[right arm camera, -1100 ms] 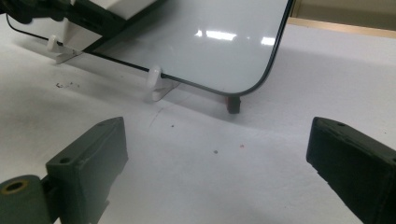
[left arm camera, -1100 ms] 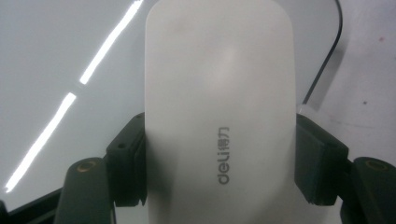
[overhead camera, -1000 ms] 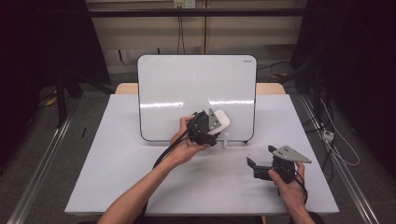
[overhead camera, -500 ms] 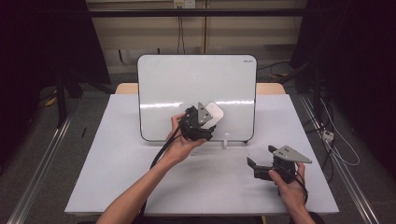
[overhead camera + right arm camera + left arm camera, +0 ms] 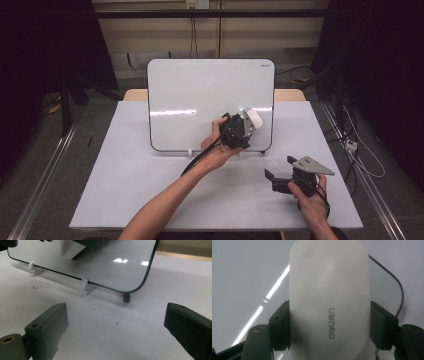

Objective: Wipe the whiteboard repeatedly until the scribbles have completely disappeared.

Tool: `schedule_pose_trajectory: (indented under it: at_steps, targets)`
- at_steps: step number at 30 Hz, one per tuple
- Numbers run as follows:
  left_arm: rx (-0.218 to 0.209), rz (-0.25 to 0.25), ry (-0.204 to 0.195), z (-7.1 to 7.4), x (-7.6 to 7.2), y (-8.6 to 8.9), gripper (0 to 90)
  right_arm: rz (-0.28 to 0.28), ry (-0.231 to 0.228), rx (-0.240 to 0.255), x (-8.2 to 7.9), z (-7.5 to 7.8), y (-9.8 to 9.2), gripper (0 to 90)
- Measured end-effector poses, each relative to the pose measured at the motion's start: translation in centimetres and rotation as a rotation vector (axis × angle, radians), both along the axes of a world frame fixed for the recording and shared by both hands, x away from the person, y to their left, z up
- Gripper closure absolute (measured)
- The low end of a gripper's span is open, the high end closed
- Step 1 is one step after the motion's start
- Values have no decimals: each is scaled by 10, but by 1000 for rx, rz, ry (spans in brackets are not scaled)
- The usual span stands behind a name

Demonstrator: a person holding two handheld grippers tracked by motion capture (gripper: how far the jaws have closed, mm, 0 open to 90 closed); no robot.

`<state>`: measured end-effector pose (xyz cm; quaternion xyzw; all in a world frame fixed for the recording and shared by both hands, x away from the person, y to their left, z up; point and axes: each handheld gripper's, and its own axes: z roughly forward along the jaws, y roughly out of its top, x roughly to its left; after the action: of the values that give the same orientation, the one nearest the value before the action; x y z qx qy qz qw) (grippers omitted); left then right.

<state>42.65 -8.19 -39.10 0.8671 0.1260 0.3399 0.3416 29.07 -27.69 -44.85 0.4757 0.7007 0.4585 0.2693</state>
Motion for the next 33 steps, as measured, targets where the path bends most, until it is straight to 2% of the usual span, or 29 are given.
schedule_pose_trajectory:
  at_steps: [2, 5, 6, 11, 13, 16, 21, 24, 26, 28, 31, 33]
  targets:
    - [30, 5, -19, -4, 1, -7, 311, 4, 0, 1, -1, 0, 0, 54]
    - [78, 20, -78, -10, 0, -13, 310, 8, -1, 1, -1, 0, -1, 54]
    - [71, 25, -79, -11, -1, -14, 310, 9, -2, 1, -1, 0, -1, 54]
    - [112, 35, -110, -12, -4, -18, 310, 8, 1, 1, -1, 0, 0, 53]
    - [134, 14, -126, -14, -6, -20, 310, 8, 1, 0, -1, 0, 1, 53]
    - [153, 2, -123, -16, -9, -24, 310, 4, 2, 0, 0, 0, 1, 53]
    - [147, 1, -118, -19, -12, -31, 310, 5, 1, -1, -1, 0, 0, 53]
    - [172, -15, -122, -23, -16, -39, 310, 4, 2, -2, 0, 0, 0, 53]
    - [161, -17, -118, -27, -19, -46, 310, 5, 1, -2, 0, 0, 0, 53]
    - [179, -12, -129, -28, -21, -48, 310, 5, 1, -2, -1, 0, 0, 53]
    - [159, -10, -120, -29, -22, -48, 310, 7, 2, 0, -1, 0, 0, 53]
    - [185, -2, -127, -29, -24, -49, 311, 7, 2, 0, -1, 0, 0, 53]
